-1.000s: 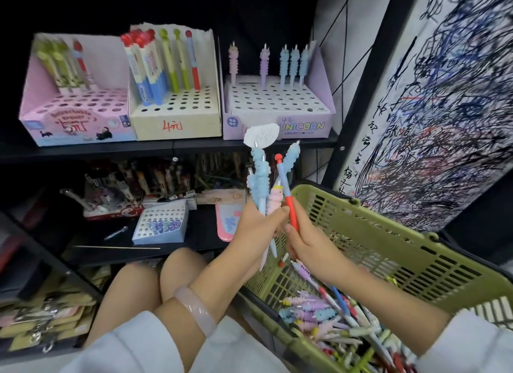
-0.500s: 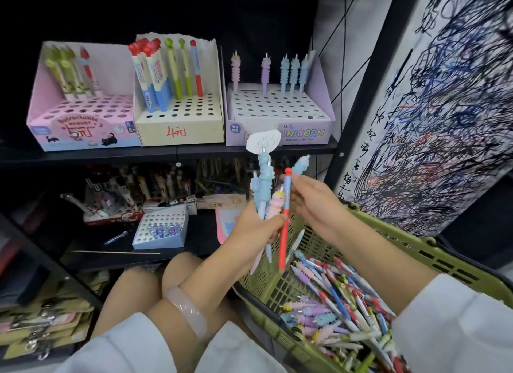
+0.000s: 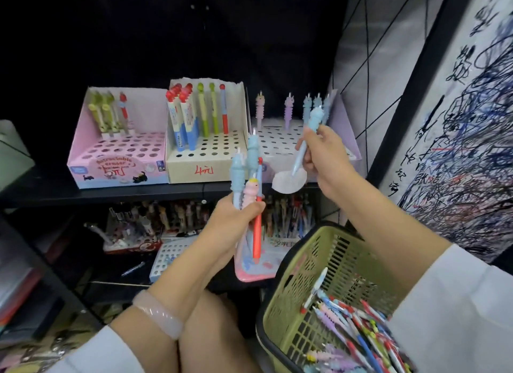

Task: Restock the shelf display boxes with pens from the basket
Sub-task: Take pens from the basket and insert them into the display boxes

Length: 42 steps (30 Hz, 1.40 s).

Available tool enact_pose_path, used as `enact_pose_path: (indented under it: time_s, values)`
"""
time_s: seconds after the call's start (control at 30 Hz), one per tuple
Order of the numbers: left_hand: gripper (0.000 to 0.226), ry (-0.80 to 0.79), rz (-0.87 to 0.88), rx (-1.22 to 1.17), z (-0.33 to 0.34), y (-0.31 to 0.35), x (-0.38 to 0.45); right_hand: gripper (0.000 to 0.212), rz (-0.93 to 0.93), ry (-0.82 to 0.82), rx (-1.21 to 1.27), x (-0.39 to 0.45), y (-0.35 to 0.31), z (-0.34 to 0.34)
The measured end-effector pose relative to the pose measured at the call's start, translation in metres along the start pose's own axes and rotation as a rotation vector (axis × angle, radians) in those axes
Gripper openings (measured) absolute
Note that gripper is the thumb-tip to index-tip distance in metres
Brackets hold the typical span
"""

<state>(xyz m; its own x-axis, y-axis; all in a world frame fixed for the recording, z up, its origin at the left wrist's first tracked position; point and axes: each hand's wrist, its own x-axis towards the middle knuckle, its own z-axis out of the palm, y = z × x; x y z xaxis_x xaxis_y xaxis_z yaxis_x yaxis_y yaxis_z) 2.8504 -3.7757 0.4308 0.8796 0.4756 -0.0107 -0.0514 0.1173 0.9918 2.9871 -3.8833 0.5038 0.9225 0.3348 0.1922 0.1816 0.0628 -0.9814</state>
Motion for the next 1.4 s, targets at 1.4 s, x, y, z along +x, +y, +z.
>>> enact_pose_path:
  time_s: [1.4]
  values:
    - [0.01,-0.019,0.129,-0.043,0.037,0.079,0.121,0.021,-0.024,-0.116,-0.906,0.169,0.018,-0.033]
